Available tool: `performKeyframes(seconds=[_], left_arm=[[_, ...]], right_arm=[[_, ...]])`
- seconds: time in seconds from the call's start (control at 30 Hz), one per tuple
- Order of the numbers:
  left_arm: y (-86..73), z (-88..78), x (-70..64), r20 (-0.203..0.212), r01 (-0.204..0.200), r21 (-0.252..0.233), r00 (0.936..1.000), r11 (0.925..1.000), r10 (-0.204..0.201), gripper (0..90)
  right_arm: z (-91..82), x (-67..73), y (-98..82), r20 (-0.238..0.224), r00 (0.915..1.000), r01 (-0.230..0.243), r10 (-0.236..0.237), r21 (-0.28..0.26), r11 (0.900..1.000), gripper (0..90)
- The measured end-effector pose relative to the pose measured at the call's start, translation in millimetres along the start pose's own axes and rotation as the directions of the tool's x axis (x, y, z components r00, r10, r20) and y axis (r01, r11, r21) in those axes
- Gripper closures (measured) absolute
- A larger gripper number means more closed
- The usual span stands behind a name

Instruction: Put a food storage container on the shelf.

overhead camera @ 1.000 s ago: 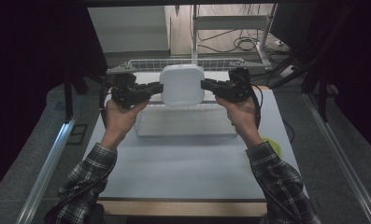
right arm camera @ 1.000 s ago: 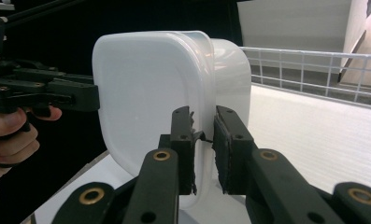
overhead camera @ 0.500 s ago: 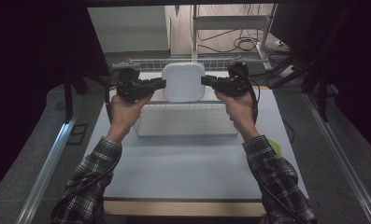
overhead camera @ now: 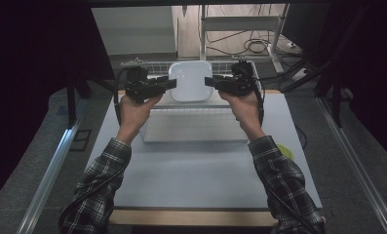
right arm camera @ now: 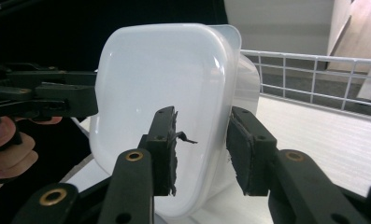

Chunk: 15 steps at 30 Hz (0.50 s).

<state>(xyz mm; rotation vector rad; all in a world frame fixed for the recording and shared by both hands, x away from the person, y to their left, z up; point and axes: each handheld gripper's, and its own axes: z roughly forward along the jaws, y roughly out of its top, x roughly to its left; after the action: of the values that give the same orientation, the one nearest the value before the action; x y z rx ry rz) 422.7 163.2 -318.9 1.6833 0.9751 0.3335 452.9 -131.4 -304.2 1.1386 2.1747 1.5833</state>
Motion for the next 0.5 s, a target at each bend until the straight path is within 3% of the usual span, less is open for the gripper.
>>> performKeyframes(seconds=[0.33,0.5], left_arm=[[-1.0,9.0,5.9,-0.052,-0.007,0.021,0.9986,0.9998,0.009,56.6],[0.1,10.9,6.3,-0.054,-0.008,0.018,0.9985,0.9998,0.009,56.0]], right_arm=[[9.2,-5.0,0.7,0.008,0.9995,-0.032,0.032,0.014,0.999,55.5],[10.8,-9.1,1.2,0.01,0.9984,-0.056,0.055,0.017,0.998,53.0]])
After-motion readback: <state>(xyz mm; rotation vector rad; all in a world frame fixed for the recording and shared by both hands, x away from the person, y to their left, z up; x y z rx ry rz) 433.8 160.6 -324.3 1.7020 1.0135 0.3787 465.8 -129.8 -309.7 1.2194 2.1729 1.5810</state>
